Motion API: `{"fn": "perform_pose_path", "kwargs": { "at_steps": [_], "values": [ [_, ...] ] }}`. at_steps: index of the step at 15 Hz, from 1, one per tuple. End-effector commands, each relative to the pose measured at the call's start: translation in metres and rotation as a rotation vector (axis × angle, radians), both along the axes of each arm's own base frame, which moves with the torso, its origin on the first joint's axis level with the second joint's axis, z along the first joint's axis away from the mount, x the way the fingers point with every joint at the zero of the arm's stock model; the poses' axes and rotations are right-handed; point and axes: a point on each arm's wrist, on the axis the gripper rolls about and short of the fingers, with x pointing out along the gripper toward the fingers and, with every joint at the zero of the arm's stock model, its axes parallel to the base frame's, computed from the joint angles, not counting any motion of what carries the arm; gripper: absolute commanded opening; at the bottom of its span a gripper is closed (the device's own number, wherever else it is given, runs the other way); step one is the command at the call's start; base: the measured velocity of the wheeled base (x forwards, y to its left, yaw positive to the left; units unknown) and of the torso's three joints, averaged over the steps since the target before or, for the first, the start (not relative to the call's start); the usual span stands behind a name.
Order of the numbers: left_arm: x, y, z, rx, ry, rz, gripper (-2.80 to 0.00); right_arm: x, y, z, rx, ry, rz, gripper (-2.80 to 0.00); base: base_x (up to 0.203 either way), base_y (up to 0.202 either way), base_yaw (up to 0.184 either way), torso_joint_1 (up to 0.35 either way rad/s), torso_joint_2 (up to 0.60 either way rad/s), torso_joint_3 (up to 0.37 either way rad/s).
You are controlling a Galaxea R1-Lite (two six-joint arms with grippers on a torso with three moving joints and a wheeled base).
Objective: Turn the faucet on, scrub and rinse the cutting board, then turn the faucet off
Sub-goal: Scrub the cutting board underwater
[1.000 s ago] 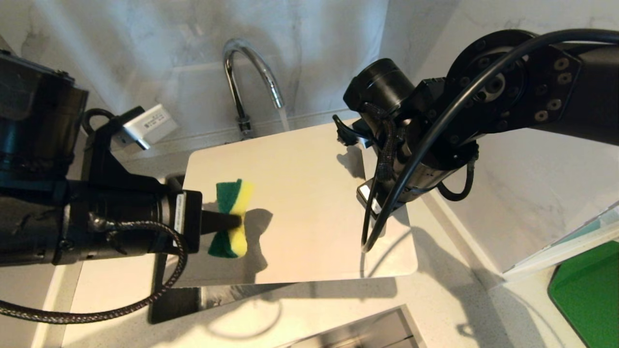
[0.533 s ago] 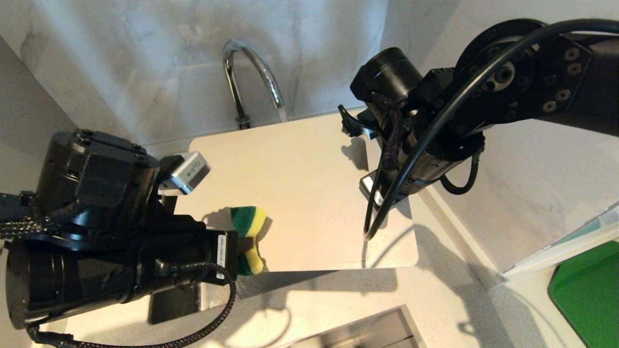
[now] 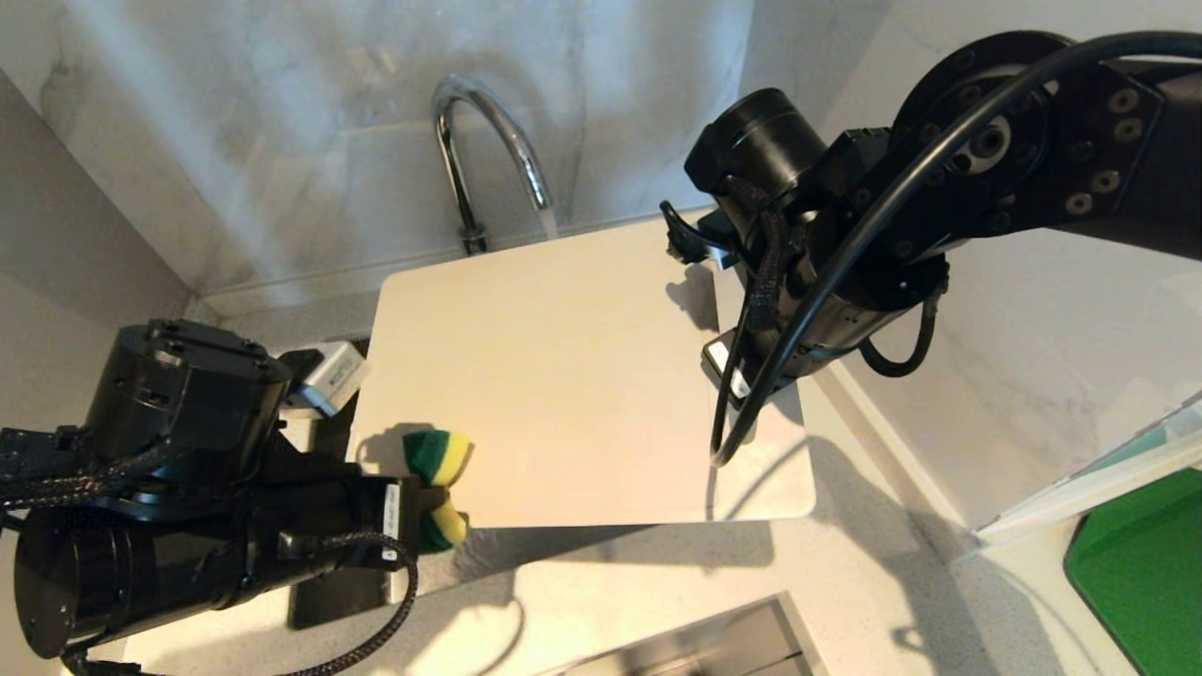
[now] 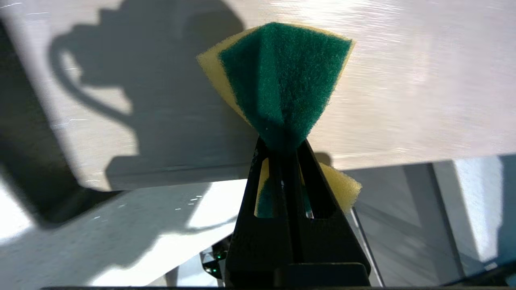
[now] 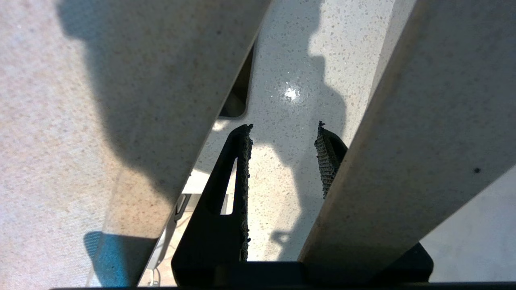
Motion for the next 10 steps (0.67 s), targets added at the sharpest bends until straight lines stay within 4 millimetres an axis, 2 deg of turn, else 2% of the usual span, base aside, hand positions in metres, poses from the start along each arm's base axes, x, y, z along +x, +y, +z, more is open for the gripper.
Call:
{"fn": "perform_pose_path", "kwargs": {
  "at_steps": [1,7,10],
  "values": [
    [0.003,0.024,-0.002,-0.014,0.004,0.062,-2.8,-0.001,-0.001,0.0,-0.004,0.002,0.0,-2.8,0.0,0.0,0.0,0.0,0.0,0.0],
    [0.004,0.074,-0.029,-0.026,0.039,0.154,-2.8,-0.003,-0.002,0.003,0.0,-0.003,0.0,-2.8,0.0,0.0,0.0,0.0,0.0,0.0],
    [0.01,0.097,-0.025,-0.051,0.014,0.2,-2.8,-0.005,-0.003,0.004,0.002,-0.005,0.0,-2.8,0.0,0.0,0.0,0.0,0.0,0.0]
  ]
}}
